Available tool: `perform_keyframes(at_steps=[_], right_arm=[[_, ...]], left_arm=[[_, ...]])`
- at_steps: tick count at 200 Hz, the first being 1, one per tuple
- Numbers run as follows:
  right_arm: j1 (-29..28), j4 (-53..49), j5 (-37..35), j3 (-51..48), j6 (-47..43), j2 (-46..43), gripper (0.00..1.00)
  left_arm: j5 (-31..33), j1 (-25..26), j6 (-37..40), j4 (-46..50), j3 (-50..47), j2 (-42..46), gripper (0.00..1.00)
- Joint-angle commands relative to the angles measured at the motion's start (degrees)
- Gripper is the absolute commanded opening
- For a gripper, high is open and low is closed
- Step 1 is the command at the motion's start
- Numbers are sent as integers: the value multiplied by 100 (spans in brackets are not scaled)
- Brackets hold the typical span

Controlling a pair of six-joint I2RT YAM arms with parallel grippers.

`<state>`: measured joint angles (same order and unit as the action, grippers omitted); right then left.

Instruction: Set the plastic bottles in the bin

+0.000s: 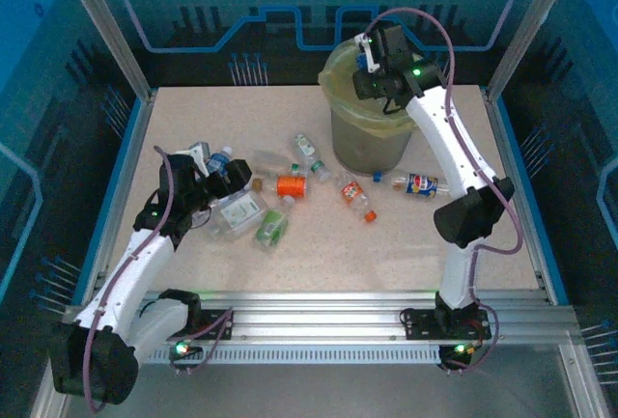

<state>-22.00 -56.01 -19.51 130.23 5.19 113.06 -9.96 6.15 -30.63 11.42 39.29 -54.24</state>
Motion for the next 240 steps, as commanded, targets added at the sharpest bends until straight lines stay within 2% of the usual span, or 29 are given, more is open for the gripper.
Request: perform_keyframes(at_steps=[1, 50, 141, 240], right_arm=[[260, -56, -84, 137, -163, 65, 38], [524, -58, -53, 55, -267, 303, 43], [558, -104, -176, -147, -472, 650, 63], [557, -112, -220, -244, -440, 583, 84]], left_arm=[[-57, -44, 158, 101, 184, 80, 99], [-59, -44, 156, 103, 201, 75, 99], [-59, -44, 136, 117, 214, 71, 99], [-6, -45, 154, 137, 178, 120, 99]])
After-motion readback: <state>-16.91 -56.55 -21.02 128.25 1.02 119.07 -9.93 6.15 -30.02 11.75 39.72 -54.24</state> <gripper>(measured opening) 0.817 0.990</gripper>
